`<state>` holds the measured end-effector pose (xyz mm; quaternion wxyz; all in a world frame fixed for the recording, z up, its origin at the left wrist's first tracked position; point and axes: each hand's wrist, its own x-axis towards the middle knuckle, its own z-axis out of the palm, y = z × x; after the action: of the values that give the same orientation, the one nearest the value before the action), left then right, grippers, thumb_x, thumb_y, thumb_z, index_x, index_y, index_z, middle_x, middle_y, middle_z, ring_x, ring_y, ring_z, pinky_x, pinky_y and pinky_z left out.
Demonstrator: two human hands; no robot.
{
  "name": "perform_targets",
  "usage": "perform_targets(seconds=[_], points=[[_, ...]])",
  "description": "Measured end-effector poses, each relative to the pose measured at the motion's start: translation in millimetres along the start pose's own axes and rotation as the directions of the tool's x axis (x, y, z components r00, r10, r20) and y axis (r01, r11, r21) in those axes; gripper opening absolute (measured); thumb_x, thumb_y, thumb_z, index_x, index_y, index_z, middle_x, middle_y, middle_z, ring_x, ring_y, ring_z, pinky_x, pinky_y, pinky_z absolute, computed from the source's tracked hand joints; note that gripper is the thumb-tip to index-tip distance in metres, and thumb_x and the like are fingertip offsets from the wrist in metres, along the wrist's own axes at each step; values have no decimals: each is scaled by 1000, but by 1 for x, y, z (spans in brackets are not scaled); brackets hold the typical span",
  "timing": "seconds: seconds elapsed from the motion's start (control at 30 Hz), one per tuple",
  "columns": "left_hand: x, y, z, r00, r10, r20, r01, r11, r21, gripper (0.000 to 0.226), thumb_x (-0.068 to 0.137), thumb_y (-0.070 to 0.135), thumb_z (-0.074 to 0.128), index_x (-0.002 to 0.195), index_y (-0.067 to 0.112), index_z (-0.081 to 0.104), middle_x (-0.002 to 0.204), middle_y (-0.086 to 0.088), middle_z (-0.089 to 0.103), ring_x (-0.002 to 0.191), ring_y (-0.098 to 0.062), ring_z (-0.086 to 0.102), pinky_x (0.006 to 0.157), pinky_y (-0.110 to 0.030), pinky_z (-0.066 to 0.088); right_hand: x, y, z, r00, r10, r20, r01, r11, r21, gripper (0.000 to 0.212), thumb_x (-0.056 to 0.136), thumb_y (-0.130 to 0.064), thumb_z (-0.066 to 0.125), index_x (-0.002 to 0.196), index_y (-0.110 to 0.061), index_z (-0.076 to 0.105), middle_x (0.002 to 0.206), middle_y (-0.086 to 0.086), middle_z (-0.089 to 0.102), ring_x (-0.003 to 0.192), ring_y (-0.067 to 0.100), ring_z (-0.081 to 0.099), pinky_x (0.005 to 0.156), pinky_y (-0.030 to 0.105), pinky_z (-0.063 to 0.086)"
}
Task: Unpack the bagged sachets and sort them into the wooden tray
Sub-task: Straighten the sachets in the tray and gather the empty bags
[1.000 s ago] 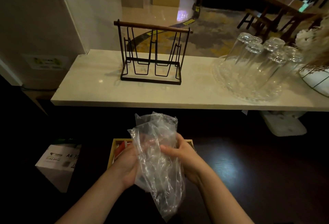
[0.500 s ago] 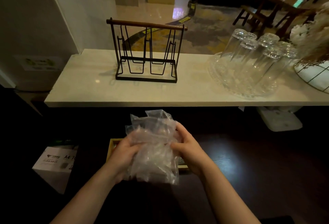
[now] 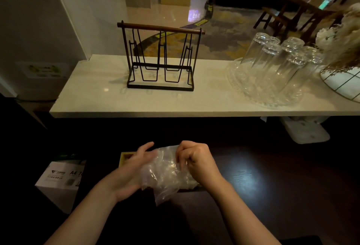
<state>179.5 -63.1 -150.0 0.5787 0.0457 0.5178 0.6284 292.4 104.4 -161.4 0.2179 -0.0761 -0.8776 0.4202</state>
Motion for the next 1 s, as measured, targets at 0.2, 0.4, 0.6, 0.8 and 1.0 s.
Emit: perform_targets(seconds=[0.2, 0.4, 0.6, 0.8, 1.0], points=[[0, -13, 8, 998, 48, 44, -51, 995, 82, 59, 76, 0, 68, 127, 23, 53, 116, -13, 69, 101, -30, 68, 73, -38, 59, 2, -6, 2, 982, 45, -186, -38, 999, 39, 36, 64, 13, 52, 56, -20, 64, 85, -10, 65, 78, -1, 60, 64, 11, 42], [12, -15, 8, 939, 273, -210, -312, 932, -184, 40, 93, 6, 47, 132, 15, 48, 113, -11, 67, 84, -19, 71, 57, -28, 58, -11, -3, 3, 877, 466, 115, -388, 548, 741, 71, 76, -34, 68, 138, -23, 38, 126, 4, 61, 101, 18, 65, 74, 26, 54], [21, -32, 28, 877, 405, -258, -434, 899, -65, 50, 91, 3, 50, 135, 22, 35, 128, -5, 56, 112, -21, 60, 71, -27, 57, -35, -16, 50, 842, 489, 227, -518, 614, 596, 60, 72, -37, 70, 127, -23, 48, 113, -11, 62, 107, 1, 59, 93, 24, 48], [34, -61, 35, 944, 330, -14, -321, 927, 195, 44, 89, 12, 57, 128, 28, 44, 124, 1, 62, 106, -6, 63, 86, -24, 51, -66, -11, 48, 624, 755, -202, -442, 555, 705, 15, 85, -7, 66, 96, -14, 63, 91, 5, 71, 83, 15, 68, 72, 21, 54], [51, -104, 57, 853, 495, 165, -448, 531, 720, 25, 92, 14, 54, 117, 19, 51, 120, 0, 46, 98, 10, 52, 75, -4, 43, -134, 8, 23, 384, 858, -342, -390, 486, 782, 22, 86, -4, 63, 107, -11, 62, 93, 8, 74, 84, 22, 71, 70, 32, 59]])
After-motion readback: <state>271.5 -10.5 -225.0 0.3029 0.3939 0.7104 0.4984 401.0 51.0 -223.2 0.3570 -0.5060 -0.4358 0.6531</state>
